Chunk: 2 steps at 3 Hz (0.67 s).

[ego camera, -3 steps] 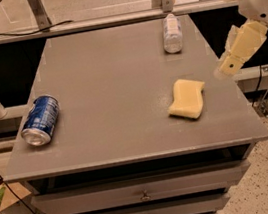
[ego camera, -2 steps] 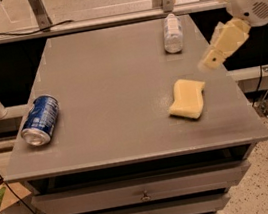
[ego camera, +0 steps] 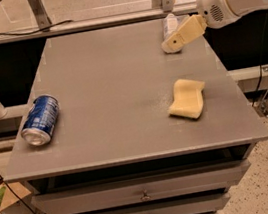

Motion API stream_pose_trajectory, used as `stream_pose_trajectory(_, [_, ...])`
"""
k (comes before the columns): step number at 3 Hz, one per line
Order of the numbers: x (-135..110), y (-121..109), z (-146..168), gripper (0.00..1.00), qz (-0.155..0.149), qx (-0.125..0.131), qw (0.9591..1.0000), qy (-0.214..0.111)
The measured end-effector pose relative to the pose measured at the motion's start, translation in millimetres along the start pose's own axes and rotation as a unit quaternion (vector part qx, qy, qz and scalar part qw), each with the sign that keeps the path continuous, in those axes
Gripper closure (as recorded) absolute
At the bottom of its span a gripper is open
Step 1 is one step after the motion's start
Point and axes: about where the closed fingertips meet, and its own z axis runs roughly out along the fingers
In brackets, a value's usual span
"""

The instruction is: Move blue plastic bottle near pepsi can

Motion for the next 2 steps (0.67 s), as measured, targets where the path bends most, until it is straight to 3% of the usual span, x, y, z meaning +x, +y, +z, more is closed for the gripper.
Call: stream_pose_trajectory(2, [3.3,-2.0,7.1,0.00,0.010,0.003,0.9999,0.004])
